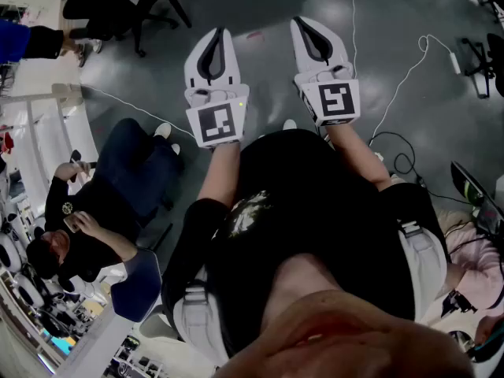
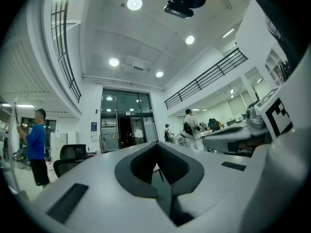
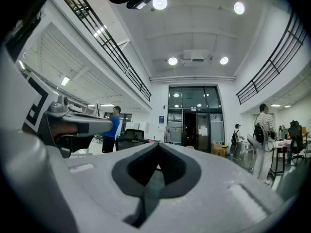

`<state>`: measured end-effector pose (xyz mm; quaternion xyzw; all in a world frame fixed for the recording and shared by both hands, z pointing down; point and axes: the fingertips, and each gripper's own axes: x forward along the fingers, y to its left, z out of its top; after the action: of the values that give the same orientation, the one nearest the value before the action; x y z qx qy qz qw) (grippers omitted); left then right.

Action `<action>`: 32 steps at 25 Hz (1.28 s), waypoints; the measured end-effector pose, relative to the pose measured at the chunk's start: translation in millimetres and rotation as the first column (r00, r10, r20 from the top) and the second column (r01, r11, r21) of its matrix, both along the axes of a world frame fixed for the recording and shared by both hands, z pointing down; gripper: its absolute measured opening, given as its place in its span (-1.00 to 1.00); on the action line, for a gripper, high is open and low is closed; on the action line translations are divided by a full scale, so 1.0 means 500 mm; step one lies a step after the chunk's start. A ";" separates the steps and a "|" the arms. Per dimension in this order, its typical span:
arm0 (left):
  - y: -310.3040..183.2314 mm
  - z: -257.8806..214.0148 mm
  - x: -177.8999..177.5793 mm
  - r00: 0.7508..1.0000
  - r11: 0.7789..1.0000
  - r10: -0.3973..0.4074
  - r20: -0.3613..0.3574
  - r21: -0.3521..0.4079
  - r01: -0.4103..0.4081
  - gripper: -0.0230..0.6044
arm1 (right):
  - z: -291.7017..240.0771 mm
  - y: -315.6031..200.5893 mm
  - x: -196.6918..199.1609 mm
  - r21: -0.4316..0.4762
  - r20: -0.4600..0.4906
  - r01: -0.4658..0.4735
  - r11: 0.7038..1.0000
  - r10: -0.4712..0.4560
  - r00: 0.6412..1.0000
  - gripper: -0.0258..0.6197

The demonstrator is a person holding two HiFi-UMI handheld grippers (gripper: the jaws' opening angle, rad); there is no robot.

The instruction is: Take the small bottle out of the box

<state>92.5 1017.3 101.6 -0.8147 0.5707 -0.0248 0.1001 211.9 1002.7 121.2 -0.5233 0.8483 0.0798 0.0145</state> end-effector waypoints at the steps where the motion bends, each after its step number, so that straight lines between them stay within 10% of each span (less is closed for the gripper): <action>1: -0.003 -0.002 0.003 1.000 1.000 -0.002 0.000 0.007 0.002 -0.91 | -0.001 -0.001 0.002 0.006 0.000 0.004 1.000 -0.004 1.000 -0.94; 32: -0.015 0.053 0.057 0.999 0.999 -0.046 -0.011 -0.012 0.046 -0.90 | 0.049 -0.022 0.038 -0.015 0.026 0.112 0.994 -0.112 0.993 -0.94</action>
<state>121.1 1009.8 127.9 -0.8020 0.5897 -0.0262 0.0914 230.8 991.9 145.7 -0.4760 0.8766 0.0656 0.0253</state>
